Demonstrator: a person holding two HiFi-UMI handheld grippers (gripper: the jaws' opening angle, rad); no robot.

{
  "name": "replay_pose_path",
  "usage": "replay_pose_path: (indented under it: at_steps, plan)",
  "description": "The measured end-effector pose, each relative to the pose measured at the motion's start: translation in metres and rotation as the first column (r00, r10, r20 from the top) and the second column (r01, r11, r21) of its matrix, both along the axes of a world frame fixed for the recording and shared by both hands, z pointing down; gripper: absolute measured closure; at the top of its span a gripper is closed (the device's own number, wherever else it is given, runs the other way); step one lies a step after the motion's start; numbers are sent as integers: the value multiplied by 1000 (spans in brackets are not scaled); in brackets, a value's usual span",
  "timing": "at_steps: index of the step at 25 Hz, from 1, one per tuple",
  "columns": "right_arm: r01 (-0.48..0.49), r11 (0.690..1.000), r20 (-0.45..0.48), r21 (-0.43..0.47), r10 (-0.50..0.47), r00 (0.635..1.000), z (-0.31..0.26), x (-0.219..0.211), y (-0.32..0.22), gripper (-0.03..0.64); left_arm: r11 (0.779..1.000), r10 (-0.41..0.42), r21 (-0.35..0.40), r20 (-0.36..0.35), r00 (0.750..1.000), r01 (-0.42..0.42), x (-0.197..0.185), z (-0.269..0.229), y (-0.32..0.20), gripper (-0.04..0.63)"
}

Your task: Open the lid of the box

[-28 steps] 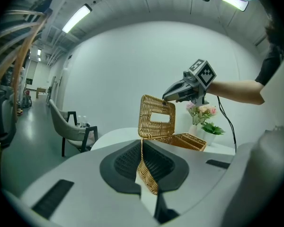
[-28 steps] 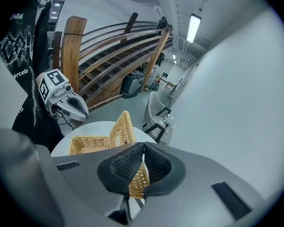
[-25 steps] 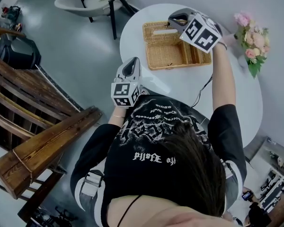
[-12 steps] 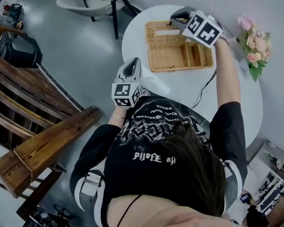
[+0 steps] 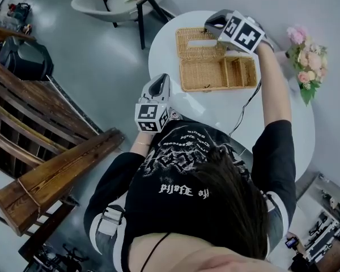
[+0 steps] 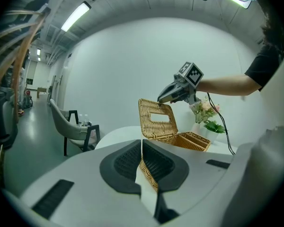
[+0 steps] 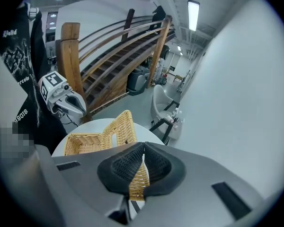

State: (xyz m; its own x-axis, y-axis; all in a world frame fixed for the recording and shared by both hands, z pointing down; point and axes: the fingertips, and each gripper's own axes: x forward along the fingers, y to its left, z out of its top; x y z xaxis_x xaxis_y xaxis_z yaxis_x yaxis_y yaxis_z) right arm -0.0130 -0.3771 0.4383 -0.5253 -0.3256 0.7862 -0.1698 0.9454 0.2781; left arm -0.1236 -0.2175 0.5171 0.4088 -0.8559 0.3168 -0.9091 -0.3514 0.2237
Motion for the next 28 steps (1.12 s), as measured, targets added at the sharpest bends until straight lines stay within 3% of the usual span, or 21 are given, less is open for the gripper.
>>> replay_pose_path:
  at_steps: [12,28]
  plan:
    - [14,999,-33,-51,-16,999,19,-2,-22,581,999,-27,-25,6,1000,27,-8,5,-10,568]
    - [0,980,-34,-199,-7,999,51,-2,-50,581,996,-69,-53,16,998,69,-15,9,-25,568]
